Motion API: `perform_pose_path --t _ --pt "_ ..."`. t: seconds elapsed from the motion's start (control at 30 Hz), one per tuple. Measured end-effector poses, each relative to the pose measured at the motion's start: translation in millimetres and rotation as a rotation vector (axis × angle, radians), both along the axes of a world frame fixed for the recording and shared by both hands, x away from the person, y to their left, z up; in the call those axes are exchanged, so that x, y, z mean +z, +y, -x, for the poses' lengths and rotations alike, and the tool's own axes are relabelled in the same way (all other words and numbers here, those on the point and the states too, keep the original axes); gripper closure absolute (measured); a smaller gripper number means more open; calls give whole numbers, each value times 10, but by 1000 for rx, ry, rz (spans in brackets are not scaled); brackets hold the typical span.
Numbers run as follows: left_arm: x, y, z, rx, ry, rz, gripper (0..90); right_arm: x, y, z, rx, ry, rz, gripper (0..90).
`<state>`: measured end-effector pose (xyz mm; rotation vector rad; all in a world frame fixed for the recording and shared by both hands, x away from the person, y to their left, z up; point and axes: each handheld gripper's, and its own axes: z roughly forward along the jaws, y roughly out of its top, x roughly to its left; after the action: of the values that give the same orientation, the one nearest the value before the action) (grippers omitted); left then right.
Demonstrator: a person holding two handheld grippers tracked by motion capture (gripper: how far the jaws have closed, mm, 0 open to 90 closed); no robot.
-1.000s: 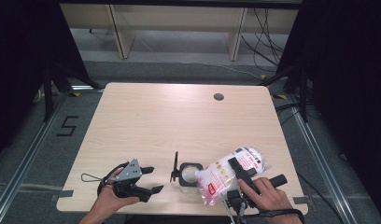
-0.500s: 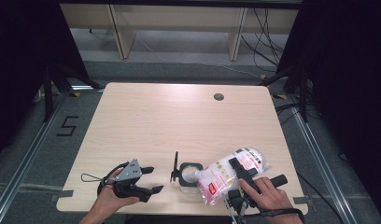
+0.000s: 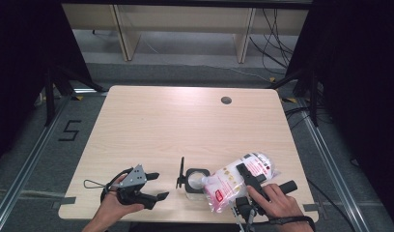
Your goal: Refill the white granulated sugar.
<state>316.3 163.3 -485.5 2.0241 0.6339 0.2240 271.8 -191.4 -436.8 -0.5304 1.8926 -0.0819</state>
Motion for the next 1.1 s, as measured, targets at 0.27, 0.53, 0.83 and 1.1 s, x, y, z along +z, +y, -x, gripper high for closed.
perform_pose_path --t 0.27,0.53,0.83,1.1 --pt "-5 -1 1 3 -2 2 250 -15 -12 12 -20 8 -24 437" --pt "-3 5 -6 -2 -8 -3 250 -1 -2 9 -8 1 -6 438" --pt "-3 6 -5 1 -8 0 249 -6 -3 12 -3 -8 -10 438" --pt "-2 6 -4 -1 -7 0 250 37 11 32 21 -43 14 439"
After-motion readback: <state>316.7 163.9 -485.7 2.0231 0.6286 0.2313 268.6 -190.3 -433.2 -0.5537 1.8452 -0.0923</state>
